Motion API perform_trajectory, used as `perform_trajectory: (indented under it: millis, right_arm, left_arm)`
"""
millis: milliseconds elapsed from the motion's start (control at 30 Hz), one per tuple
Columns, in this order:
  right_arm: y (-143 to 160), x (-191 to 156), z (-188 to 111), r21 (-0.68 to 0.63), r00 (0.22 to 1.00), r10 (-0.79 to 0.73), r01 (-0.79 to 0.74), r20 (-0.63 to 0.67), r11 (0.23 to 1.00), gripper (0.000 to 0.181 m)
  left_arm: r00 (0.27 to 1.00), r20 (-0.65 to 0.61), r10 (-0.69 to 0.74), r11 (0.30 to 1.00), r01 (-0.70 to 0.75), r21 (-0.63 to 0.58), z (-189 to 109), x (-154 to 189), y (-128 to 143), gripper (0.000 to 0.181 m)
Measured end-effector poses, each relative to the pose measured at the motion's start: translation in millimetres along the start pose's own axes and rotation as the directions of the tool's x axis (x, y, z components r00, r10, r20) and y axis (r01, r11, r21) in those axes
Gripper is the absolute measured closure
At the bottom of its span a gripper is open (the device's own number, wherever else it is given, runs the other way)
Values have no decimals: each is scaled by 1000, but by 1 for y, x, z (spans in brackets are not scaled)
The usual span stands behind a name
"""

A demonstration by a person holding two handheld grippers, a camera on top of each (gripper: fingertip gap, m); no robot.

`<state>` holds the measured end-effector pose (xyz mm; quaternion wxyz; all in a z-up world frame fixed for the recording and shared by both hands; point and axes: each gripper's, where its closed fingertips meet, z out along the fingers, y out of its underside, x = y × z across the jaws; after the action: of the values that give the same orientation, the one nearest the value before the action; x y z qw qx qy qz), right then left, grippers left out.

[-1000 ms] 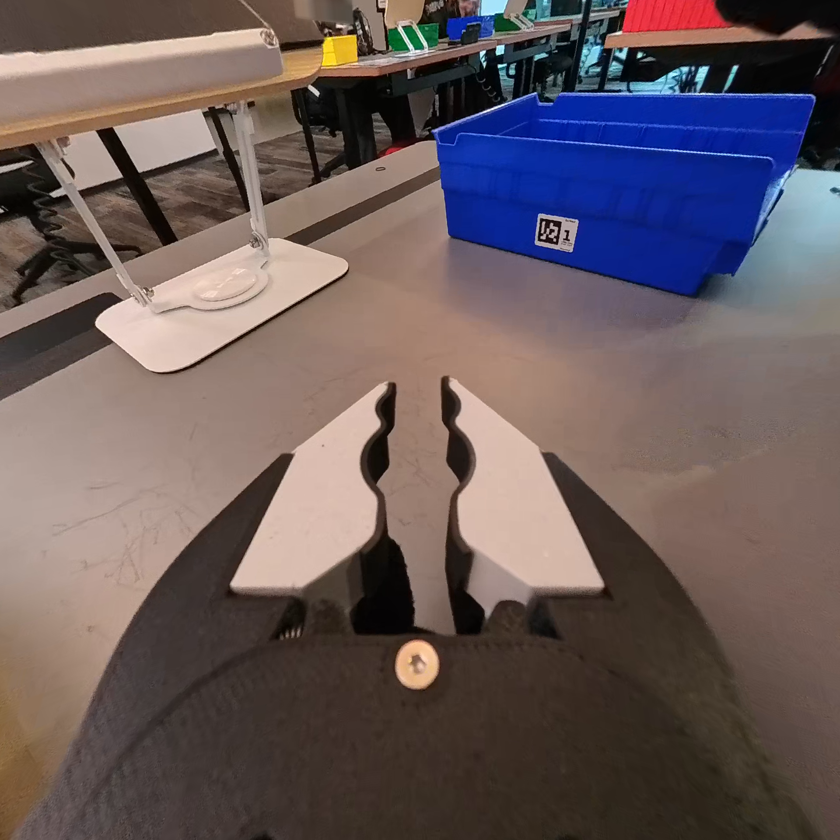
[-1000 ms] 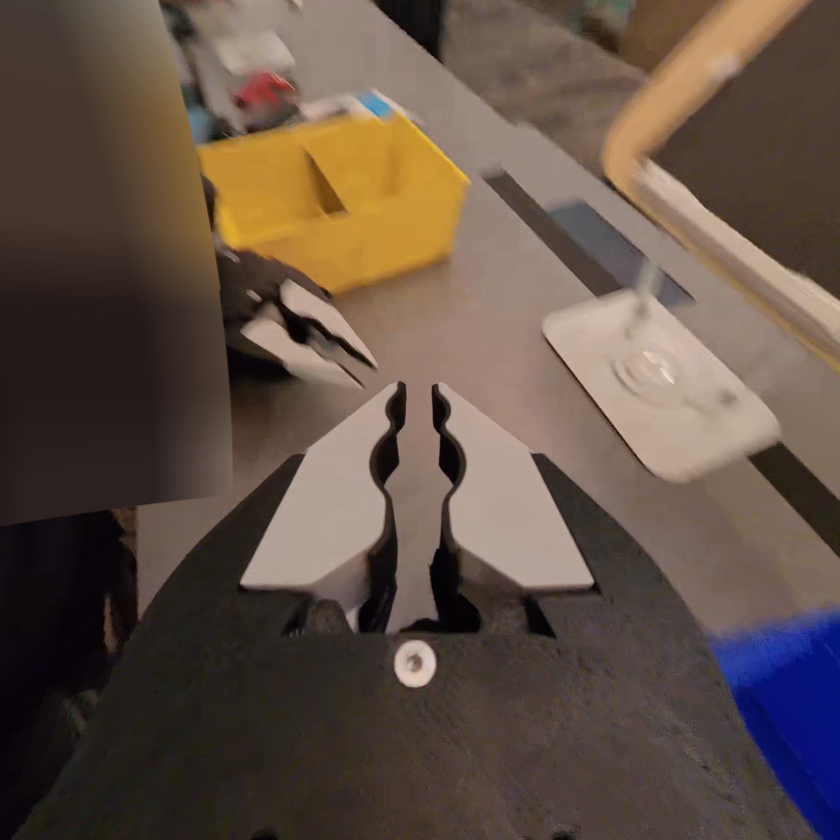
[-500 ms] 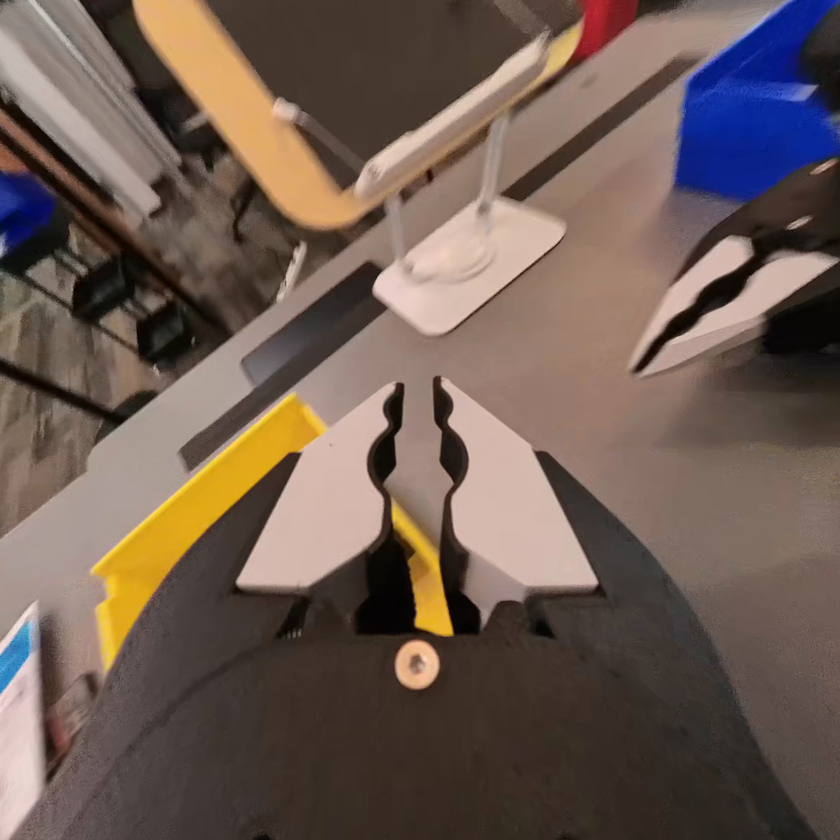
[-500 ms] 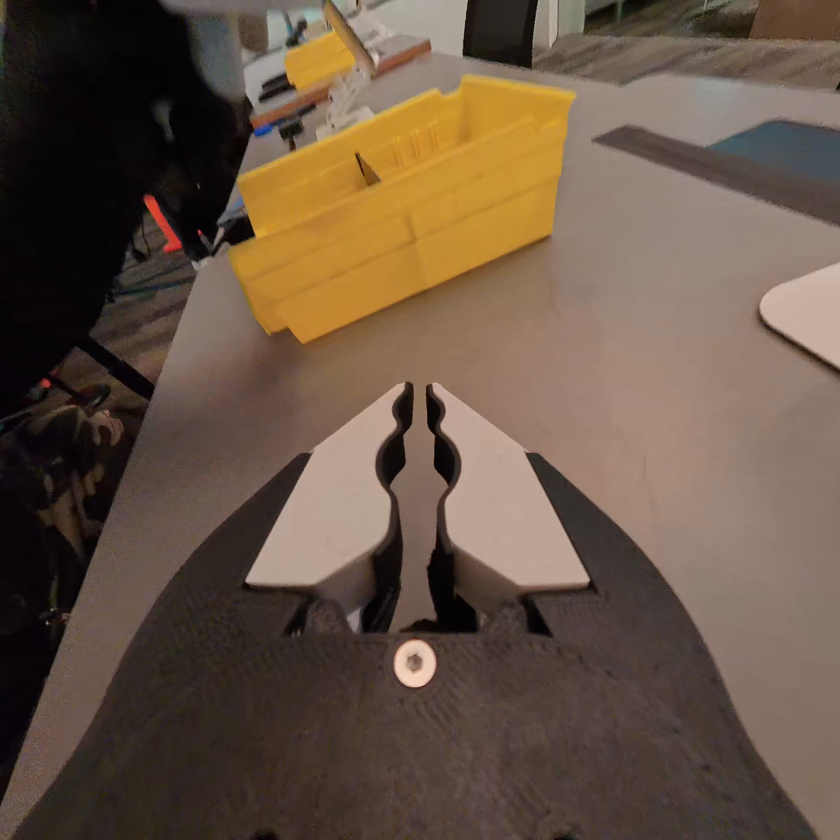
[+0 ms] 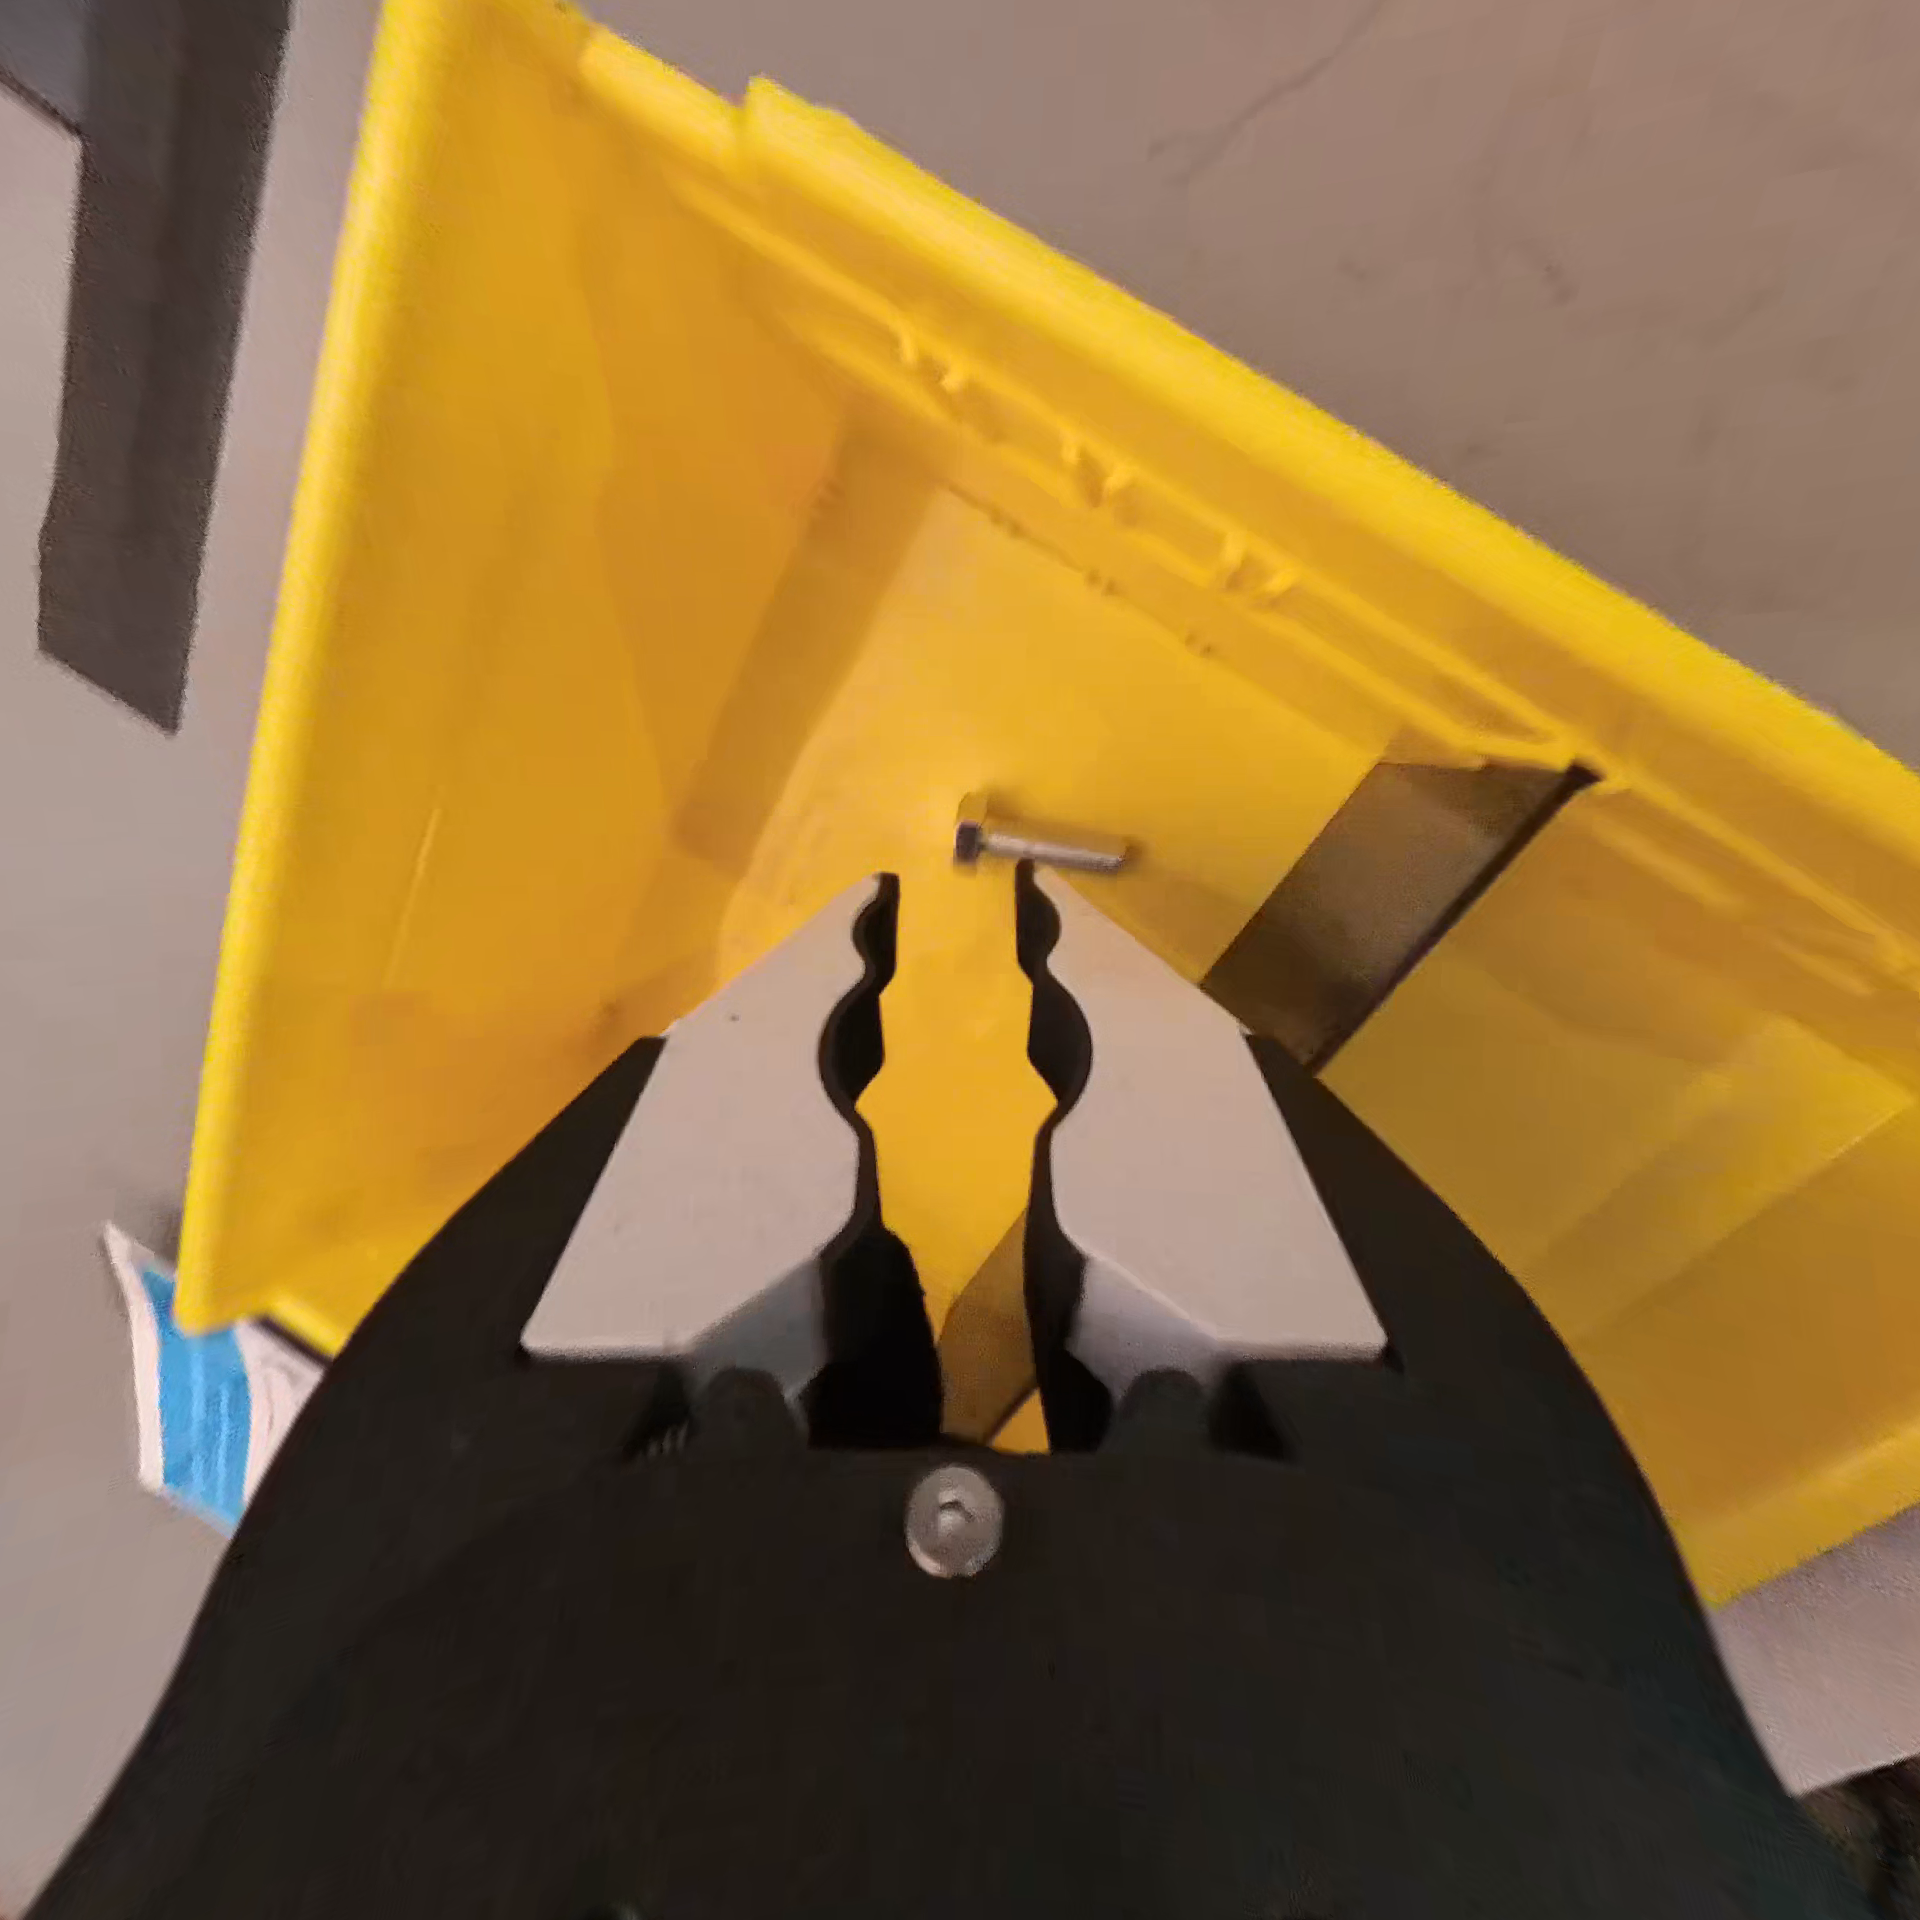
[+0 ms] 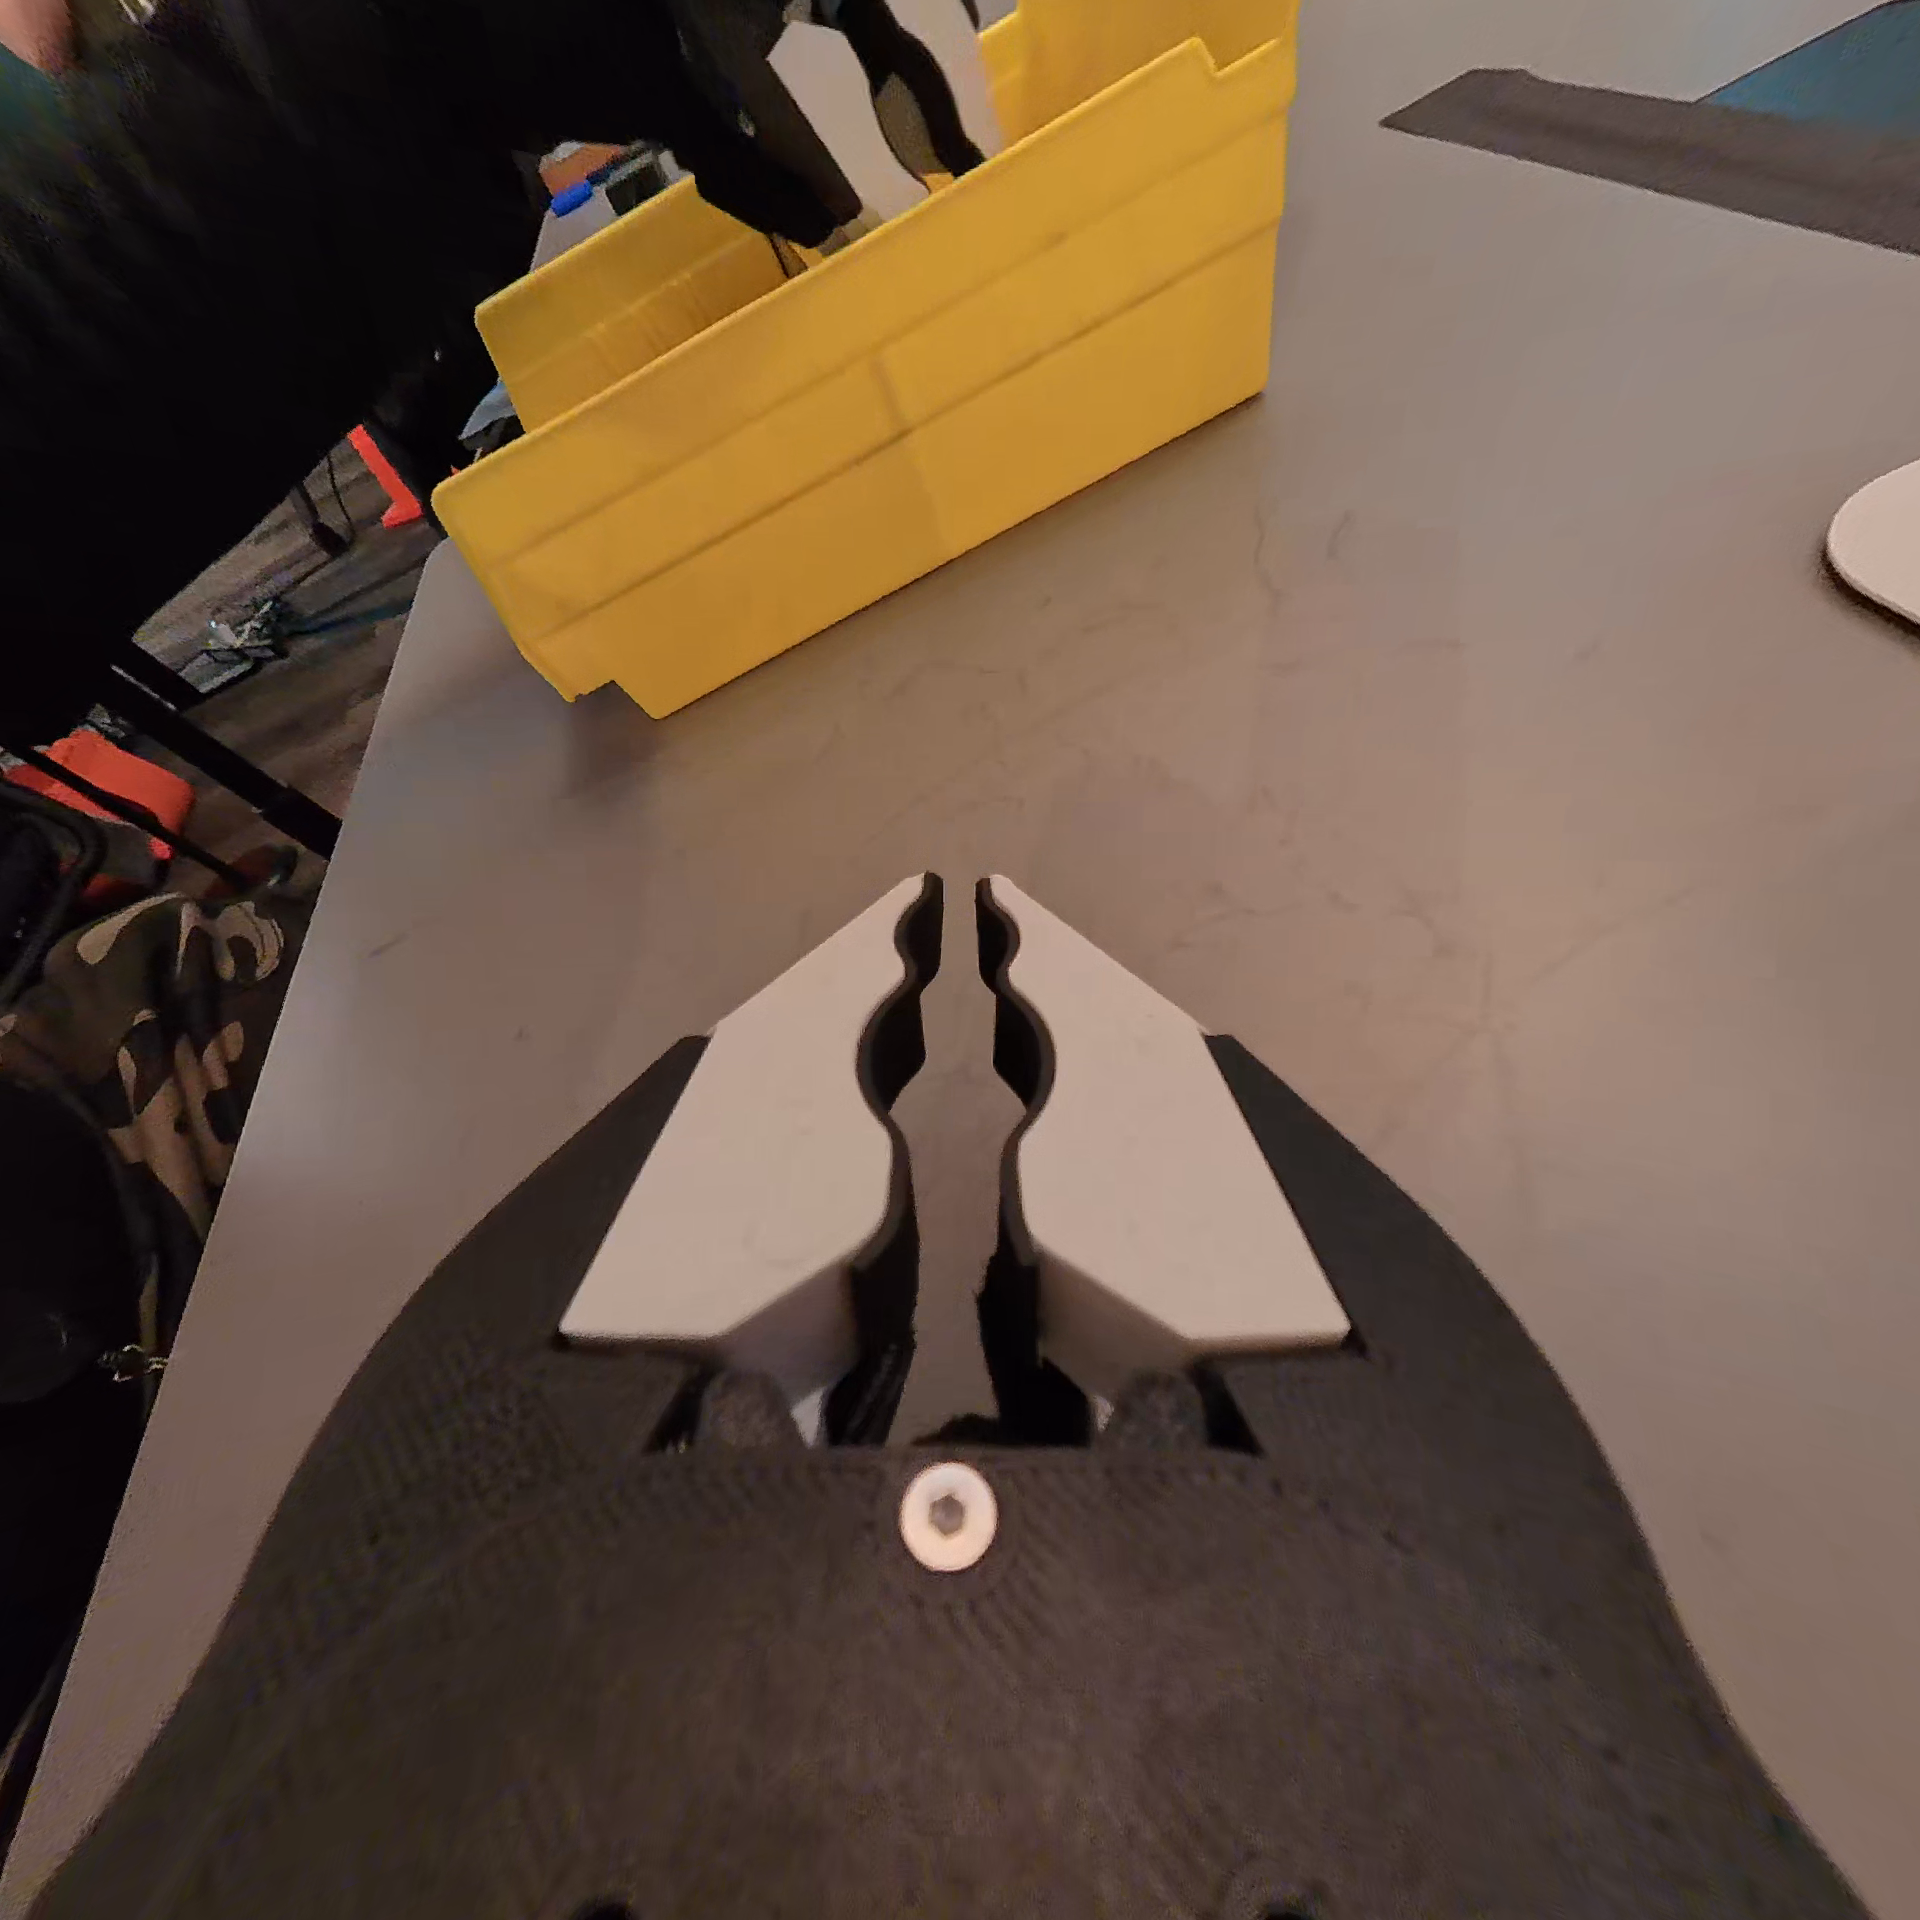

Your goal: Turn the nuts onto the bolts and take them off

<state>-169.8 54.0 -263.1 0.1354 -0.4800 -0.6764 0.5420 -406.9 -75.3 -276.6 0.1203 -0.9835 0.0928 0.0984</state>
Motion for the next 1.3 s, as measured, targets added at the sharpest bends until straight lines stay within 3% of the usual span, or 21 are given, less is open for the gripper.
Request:
perform_trajectory:
  millis: [233, 333, 467, 600, 733, 900, 1000, 1100, 1200, 1300]
  right_arm:
    - [1, -1, 1, -9, 1000, -1, 1, 8, 1000, 177]
    - [1, -1, 1, -9, 1000, 2, -2, 14, 1000, 177]
    - [2, -2, 2, -14, 1000, -3, 4, 17, 1000, 177]
    - [2, -3, 2, -14, 1000, -4, 4, 19, 1000, 177]
    - [2, -3, 2, -13, 1000, -5, 5, 17, 1000, 177]
    - [0, -2, 0, 1, 1000, -3, 3, 11, 1000, 176]
    - [-1, -1, 0, 10, 1000, -2, 1, 9, 1000, 174]
    - [-5, -2, -2, 33, 1000, -9, 9, 9, 999, 171]
    - [-9, -2, -6, 64, 1000, -12, 11, 7, 998, 168]
    - [-15, 1, -12, 103, 1000, 4, -5, 9, 995, 164]
  left_arm:
    - [995, -88, 36, 996, -43, -76, 20, 4, 2, 163]
    - [995, -82, 50, 989, -60, -135, 27, 2, 10, 175]
    - [996, -82, 28, 994, -36, -99, 28, 0, 7, 177]
    - [1000, -5, 0, 997, 0, -72, 25, -11, 9, 177]
    - [991, 87, -104, 994, 101, 47, -3, -27, 6, 177]
    - [953, 141, -267, 932, 218, 291, -73, -33, -3, 177]
    - [942, 106, -318, 857, 238, 456, -120, -11, -24, 178]
    - [953, 25, -301, 777, 231, 585, -153, 32, -60, 177]
    - [972, -10, -233, 739, 184, 648, -167, 84, -100, 177]
    - [972, -178, -154, 649, 235, 724, -168, 145, -149, 177]
